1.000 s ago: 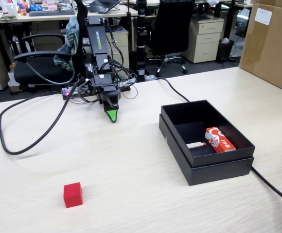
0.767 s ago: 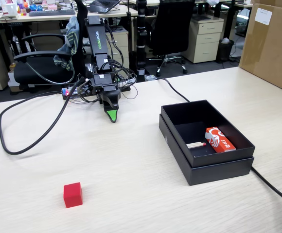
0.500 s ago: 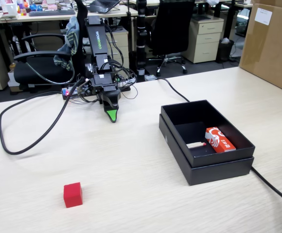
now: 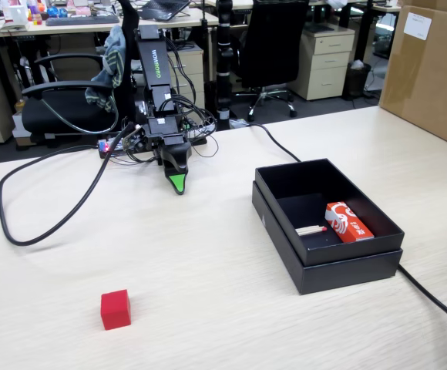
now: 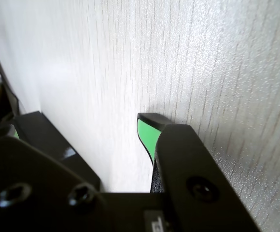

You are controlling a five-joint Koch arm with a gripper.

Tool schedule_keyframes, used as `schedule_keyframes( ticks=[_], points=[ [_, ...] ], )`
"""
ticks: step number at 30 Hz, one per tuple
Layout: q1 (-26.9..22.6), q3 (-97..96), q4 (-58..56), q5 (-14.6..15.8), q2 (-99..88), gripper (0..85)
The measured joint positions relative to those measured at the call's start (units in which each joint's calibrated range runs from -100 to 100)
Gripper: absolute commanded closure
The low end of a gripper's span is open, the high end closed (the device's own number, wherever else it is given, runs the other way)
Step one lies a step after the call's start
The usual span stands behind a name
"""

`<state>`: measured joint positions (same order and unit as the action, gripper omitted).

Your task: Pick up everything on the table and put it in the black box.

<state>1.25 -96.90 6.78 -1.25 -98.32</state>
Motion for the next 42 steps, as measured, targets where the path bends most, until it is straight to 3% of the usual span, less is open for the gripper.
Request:
schedule_keyframes(
  ticks=[34, 42],
  points=[
    [0.8, 0.7, -1.2, 0.0, -0.1, 37.0],
    [2.9, 19.3, -29.5, 0.0, 0.8, 38.0]
  ],
)
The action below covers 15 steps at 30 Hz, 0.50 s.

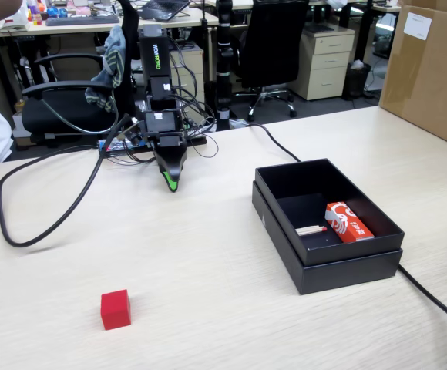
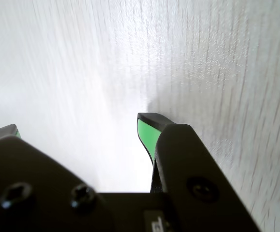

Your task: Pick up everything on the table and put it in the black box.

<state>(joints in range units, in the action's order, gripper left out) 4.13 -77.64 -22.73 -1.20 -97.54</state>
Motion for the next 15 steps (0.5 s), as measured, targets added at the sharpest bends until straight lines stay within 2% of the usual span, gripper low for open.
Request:
schedule_keyframes(
  ticks=[6, 10, 15],
  points=[
    [1.1, 22.3, -13.2, 0.0, 11.4, 38.3],
    [1.7, 42.5, -21.4, 0.0, 26.3, 38.3],
    [3.0, 58.2, -24.6, 0.0, 43.2, 38.3]
  ],
)
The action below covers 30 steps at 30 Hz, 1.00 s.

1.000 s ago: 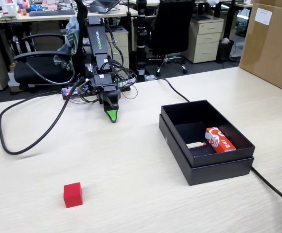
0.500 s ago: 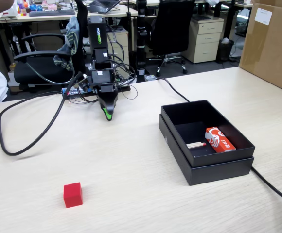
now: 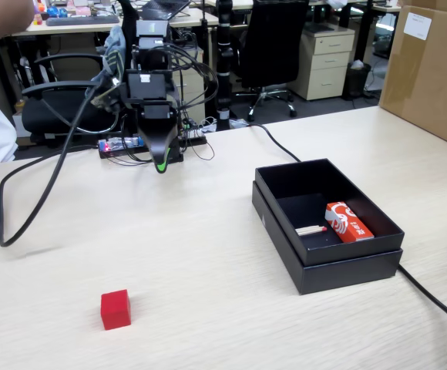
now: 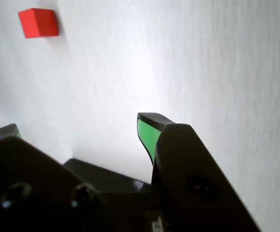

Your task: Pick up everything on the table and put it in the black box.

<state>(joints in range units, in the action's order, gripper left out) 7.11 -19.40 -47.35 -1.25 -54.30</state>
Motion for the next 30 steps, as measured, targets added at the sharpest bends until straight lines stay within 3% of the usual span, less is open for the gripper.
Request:
schedule_keyframes(
  ticks=[5, 16, 30],
  points=[
    [1.8, 21.9, -0.4, -1.5, 25.8, 38.2],
    [3.1, 51.2, -0.3, -3.7, 68.0, 38.2],
    [5.0, 54.1, 3.9, -6.0, 79.4, 38.7]
  ],
)
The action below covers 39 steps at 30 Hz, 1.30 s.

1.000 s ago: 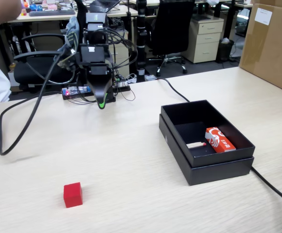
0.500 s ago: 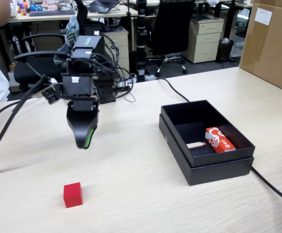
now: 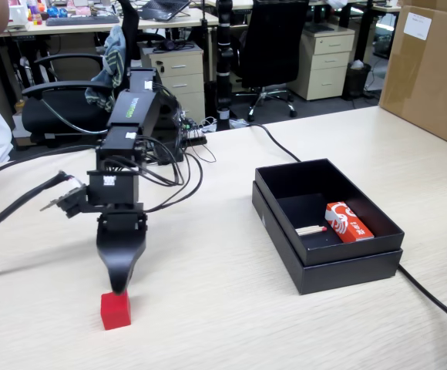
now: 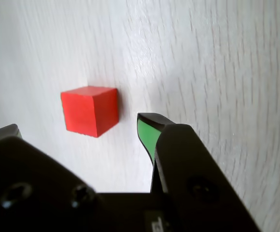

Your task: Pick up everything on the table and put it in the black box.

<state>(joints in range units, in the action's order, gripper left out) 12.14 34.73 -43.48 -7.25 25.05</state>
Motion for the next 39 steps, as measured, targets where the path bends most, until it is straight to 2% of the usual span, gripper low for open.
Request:
schedule_keyframes(
  ticks=[7, 31, 36, 37, 39],
  points=[
    [0.9, 5.8, 1.9, -1.2, 4.8, 40.0],
    [-0.3, 5.7, 1.9, -1.2, 6.7, 41.1],
    [-0.3, 5.7, 1.2, -1.2, 6.7, 47.2],
    [-0.3, 5.7, 0.6, -1.2, 6.7, 54.8],
    [-0.3, 5.8, -1.8, -1.2, 6.7, 60.2]
  ],
)
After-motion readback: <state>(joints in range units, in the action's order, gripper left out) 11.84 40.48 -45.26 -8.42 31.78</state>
